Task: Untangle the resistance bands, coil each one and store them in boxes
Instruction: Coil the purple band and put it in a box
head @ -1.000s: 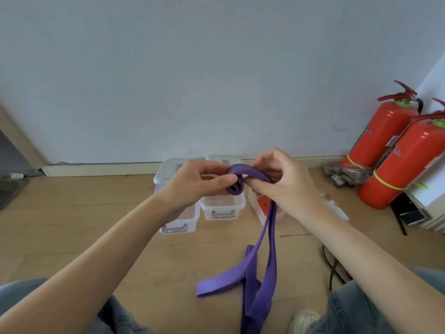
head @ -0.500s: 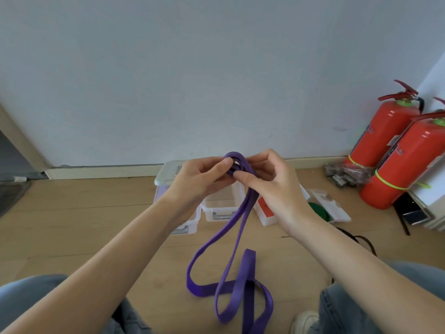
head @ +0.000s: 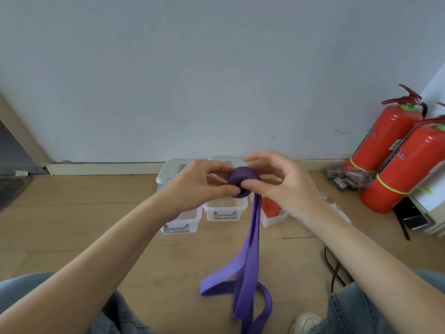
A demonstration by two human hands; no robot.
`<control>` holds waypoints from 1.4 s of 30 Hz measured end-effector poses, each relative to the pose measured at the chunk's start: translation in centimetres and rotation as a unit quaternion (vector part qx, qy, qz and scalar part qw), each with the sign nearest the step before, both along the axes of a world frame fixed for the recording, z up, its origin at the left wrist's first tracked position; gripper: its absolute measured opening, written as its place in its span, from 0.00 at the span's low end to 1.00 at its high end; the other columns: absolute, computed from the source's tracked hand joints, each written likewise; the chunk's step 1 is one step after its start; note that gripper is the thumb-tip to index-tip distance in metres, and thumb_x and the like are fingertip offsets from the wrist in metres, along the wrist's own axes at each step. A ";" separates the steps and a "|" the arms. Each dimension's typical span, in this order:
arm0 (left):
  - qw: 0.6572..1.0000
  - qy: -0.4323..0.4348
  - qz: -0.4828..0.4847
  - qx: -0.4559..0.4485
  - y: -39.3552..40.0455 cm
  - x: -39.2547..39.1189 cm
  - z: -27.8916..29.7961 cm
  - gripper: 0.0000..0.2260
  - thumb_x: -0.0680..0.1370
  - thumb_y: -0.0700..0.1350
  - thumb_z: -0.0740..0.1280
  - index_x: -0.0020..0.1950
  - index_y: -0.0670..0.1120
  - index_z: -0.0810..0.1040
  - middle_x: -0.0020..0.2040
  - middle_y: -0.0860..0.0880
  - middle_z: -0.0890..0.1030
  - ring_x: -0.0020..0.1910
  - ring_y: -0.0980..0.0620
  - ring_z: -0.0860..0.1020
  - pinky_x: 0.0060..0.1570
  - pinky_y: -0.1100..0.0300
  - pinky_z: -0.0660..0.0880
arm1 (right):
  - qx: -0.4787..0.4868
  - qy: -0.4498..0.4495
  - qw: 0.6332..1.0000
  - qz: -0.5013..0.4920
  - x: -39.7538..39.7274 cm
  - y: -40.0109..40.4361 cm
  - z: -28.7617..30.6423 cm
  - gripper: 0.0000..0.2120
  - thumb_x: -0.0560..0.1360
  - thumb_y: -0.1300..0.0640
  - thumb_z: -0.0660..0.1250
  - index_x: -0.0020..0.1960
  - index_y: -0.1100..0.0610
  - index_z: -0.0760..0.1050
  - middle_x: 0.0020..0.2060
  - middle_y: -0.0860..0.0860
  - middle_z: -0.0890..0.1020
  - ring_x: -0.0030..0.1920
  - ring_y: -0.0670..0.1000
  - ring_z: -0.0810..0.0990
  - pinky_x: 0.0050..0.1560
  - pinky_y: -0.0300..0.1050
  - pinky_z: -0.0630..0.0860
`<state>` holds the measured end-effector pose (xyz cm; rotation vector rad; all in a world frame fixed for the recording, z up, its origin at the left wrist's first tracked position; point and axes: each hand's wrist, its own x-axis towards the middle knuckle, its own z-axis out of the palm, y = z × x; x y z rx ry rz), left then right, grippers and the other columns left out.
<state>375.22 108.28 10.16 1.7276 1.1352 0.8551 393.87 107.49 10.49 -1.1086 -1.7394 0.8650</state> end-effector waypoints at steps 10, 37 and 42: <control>0.954 -0.264 0.029 -0.140 -0.3 0.6 -0.2 0.15 0.70 0.42 0.69 0.56 0.39 0.79 0.52 0.43 0.83 0.53 0.49 0.82 0.54 0.62 0.77 | -0.054 0.179 0.982 -0.028 -1.9 -0.4 -0.7 0.13 0.68 0.61 0.74 0.49 0.53 0.75 0.43 0.50 0.83 0.45 0.47 0.82 0.42 0.35 0.77; 0.992 -0.089 0.068 -0.049 0.1 0.0 0.5 0.15 0.68 0.42 0.75 0.53 0.48 0.77 0.49 0.55 0.82 0.46 0.62 0.81 0.44 0.71 0.76 | -0.013 0.061 0.998 -0.027 -1.3 -0.2 -0.6 0.14 0.70 0.62 0.73 0.51 0.51 0.72 0.47 0.51 0.81 0.48 0.47 0.80 0.47 0.37 0.77; 0.999 -0.003 0.013 -0.035 -0.3 -0.5 0.9 0.15 0.69 0.42 0.74 0.54 0.52 0.79 0.43 0.59 0.83 0.44 0.61 0.82 0.42 0.72 0.75 | 0.083 -0.128 0.988 0.020 -0.7 -0.3 -0.2 0.14 0.77 0.64 0.64 0.60 0.52 0.76 0.51 0.50 0.76 0.52 0.46 0.77 0.54 0.35 0.71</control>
